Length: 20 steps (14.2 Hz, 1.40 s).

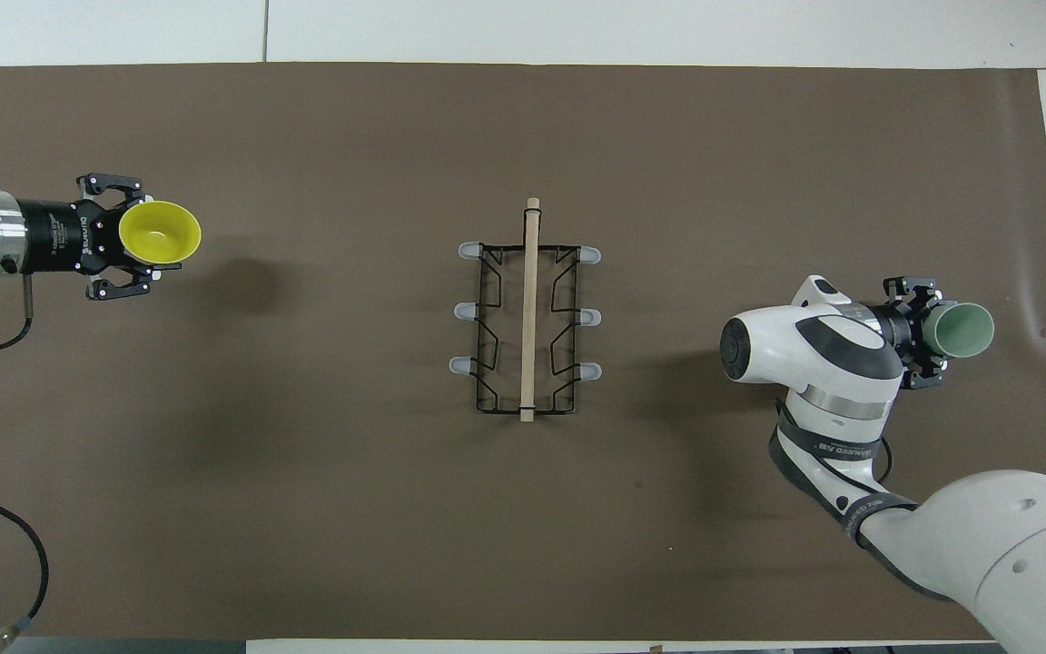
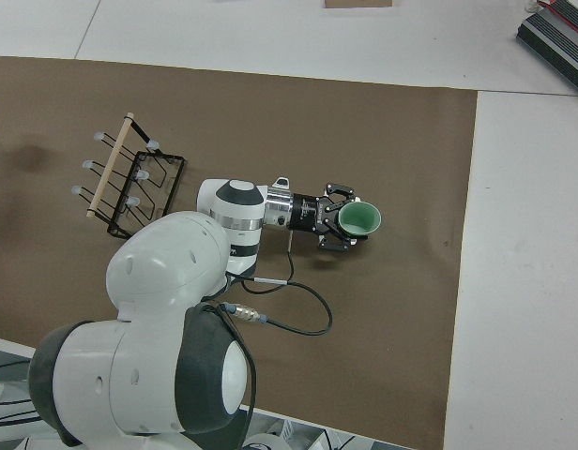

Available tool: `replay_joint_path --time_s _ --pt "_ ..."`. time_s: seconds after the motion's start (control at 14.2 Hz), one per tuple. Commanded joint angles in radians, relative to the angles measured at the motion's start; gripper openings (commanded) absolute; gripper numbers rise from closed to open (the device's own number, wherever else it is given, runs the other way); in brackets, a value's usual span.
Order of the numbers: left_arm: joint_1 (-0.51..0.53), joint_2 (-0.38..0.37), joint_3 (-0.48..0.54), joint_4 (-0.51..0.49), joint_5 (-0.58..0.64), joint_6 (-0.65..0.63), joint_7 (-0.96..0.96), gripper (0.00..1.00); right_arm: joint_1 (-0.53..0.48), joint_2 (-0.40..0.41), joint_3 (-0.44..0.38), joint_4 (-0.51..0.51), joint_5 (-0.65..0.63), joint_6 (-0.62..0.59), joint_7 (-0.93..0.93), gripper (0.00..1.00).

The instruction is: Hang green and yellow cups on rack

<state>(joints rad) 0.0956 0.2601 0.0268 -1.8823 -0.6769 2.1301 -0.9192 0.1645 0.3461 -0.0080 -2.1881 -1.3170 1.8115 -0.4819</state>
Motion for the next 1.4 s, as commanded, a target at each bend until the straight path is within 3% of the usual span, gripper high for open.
replay_joint_path --time_s 0.0,0.28,0.49,0.63,0.84,0.98,1.33 --pt "-0.036 -0.093 0.015 -0.014 0.075 -0.045 -0.007 0.0 -0.022 -0.012 0.005 0.091 0.071 -0.001 -0.001 0.0" --pt "-0.179 -0.188 0.013 -0.003 0.301 -0.133 -0.079 0.0 -0.135 -0.08 0.006 0.166 0.215 0.07 -0.108 0.0" --pt "-0.319 -0.222 0.012 0.0 0.453 -0.194 -0.124 0.0 -0.261 -0.131 0.006 0.26 0.538 0.12 -0.185 0.0" --pt "-0.439 -0.223 0.008 0.002 0.61 -0.177 -0.293 0.0 -0.284 -0.157 0.005 0.263 0.7 0.118 -0.198 0.0" --pt "-0.609 -0.219 0.008 0.002 0.817 -0.165 -0.542 0.0 -0.289 -0.156 0.003 0.265 0.865 0.133 -0.216 0.0" --pt "-0.701 -0.207 0.007 -0.001 0.974 -0.142 -0.726 0.0 -0.284 -0.173 0.005 0.268 0.895 0.131 -0.27 0.0" --pt "-0.833 -0.147 0.007 -0.012 1.209 -0.202 -0.957 0.0 -0.224 -0.321 0.017 0.286 1.138 -0.078 -0.279 0.0"
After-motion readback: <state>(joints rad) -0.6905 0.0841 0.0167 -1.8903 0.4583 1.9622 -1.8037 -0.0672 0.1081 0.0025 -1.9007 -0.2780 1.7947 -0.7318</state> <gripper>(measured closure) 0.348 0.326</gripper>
